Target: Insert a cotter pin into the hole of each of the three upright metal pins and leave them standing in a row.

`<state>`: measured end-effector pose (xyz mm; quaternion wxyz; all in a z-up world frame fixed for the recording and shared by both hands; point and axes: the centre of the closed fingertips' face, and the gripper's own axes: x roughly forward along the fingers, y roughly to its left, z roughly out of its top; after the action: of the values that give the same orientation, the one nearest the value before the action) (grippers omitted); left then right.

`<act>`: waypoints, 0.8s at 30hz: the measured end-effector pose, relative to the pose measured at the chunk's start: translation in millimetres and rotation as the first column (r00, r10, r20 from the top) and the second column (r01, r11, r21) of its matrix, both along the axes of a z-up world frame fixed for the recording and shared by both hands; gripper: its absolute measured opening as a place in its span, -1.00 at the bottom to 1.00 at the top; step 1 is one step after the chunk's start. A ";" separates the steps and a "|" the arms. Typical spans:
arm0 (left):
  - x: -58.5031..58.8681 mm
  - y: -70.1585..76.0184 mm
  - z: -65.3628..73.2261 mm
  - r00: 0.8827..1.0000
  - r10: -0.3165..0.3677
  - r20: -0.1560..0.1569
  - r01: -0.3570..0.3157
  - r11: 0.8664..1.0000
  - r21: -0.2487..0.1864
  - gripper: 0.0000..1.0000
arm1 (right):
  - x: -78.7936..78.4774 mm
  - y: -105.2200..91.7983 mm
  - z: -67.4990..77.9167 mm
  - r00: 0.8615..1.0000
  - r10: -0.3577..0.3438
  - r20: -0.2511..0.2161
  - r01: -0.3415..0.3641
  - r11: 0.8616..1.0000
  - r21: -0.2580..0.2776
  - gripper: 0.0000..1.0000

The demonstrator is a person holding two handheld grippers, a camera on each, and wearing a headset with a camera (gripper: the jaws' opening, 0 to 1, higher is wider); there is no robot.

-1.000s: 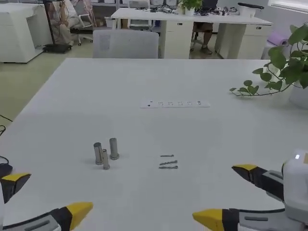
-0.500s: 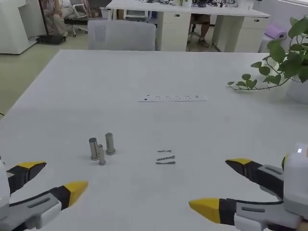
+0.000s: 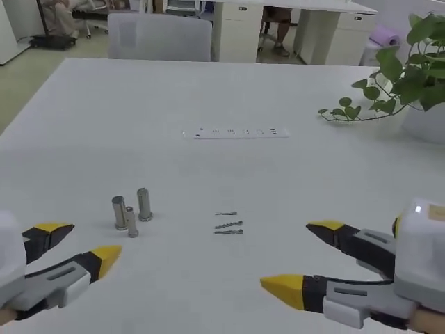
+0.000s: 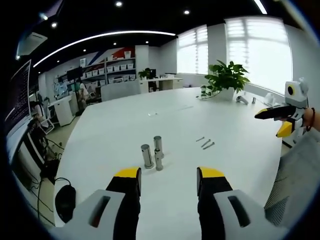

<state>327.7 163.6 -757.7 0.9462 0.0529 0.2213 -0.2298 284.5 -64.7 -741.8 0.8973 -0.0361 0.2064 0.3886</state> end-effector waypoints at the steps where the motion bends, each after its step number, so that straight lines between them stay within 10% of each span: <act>1: 2.2 -1.0 -1.2 1.000 -0.001 -0.001 0.001 1.000 -0.002 -0.18 | 0.7 0.3 -0.4 1.000 0.000 -0.001 0.000 1.000 0.000 0.49; 24: 58.7 -14.7 -37.1 1.000 -0.010 0.017 0.009 0.998 0.058 -0.48 | 13.6 5.8 -10.9 1.000 0.010 -0.029 -0.010 1.000 -0.003 0.46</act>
<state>386.5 148.9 -794.9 0.9451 0.0832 0.2194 -0.2275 298.1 -58.9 -752.7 0.8922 -0.0329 0.2199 0.3931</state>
